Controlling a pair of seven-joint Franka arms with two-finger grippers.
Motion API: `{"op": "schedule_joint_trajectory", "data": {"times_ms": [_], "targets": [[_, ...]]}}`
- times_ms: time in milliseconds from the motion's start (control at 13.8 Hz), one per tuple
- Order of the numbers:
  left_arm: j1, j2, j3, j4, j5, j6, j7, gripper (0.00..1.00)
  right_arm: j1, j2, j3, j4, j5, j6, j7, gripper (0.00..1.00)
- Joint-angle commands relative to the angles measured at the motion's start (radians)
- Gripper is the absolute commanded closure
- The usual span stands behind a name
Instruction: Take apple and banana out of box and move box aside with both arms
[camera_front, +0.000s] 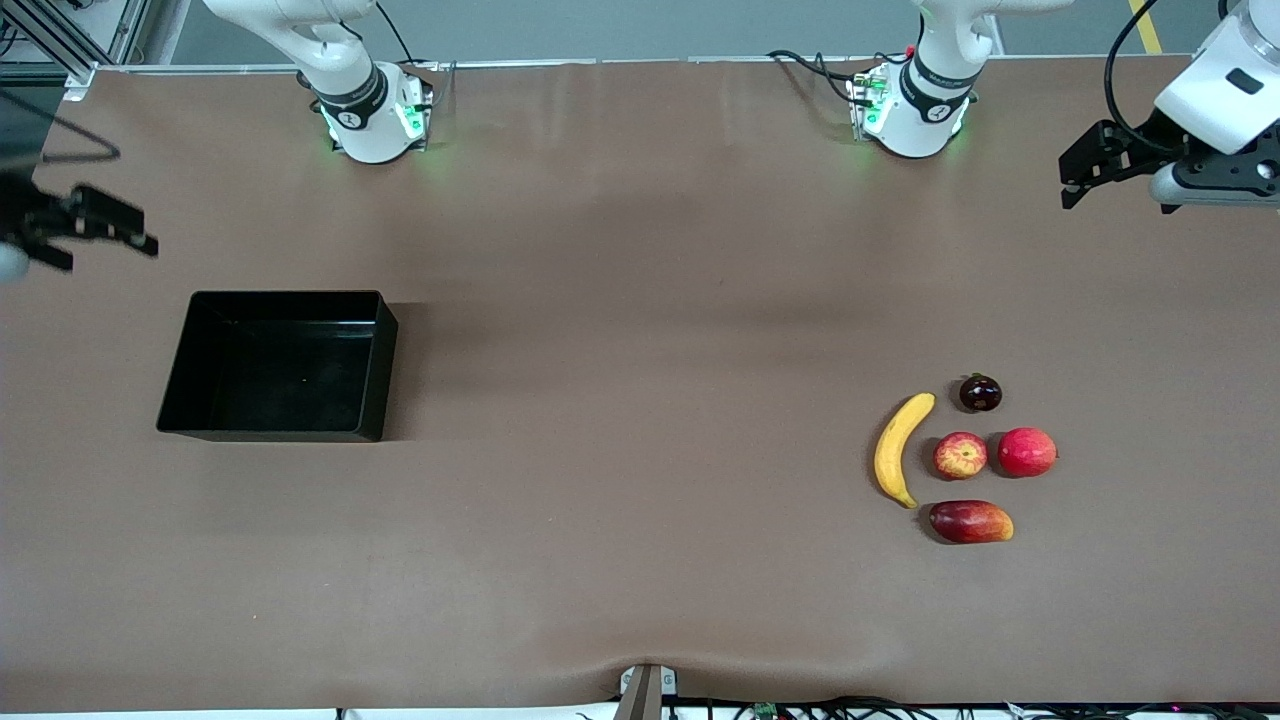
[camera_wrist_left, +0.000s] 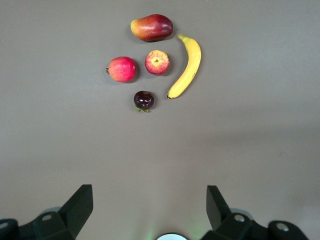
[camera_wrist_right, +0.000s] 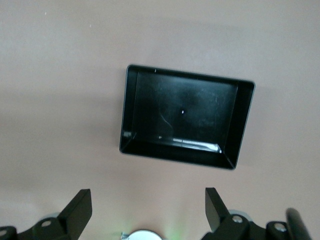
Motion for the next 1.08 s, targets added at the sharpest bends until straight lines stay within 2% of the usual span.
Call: {"op": "schedule_joint_trajectory", "data": {"times_ms": [0, 144, 361, 1011], "targets": [[0.019, -0.026, 0.000, -0.023, -0.038, 0.018, 0.008, 0.00, 0.012, -0.056, -0.004, -0.012, -0.049, -0.033, 0.007, 0.00], [0.019, -0.029, 0.000, -0.022, -0.064, 0.016, 0.008, 0.00, 0.006, -0.046, -0.005, 0.007, -0.057, -0.033, 0.005, 0.00], [0.019, -0.018, 0.000, -0.016, -0.062, 0.010, 0.011, 0.00, -0.003, 0.019, -0.008, 0.120, -0.075, -0.044, 0.013, 0.00], [0.039, 0.012, 0.016, 0.039, -0.050, -0.005, -0.008, 0.00, 0.002, 0.022, -0.010, 0.125, -0.063, -0.033, 0.005, 0.00]]}}
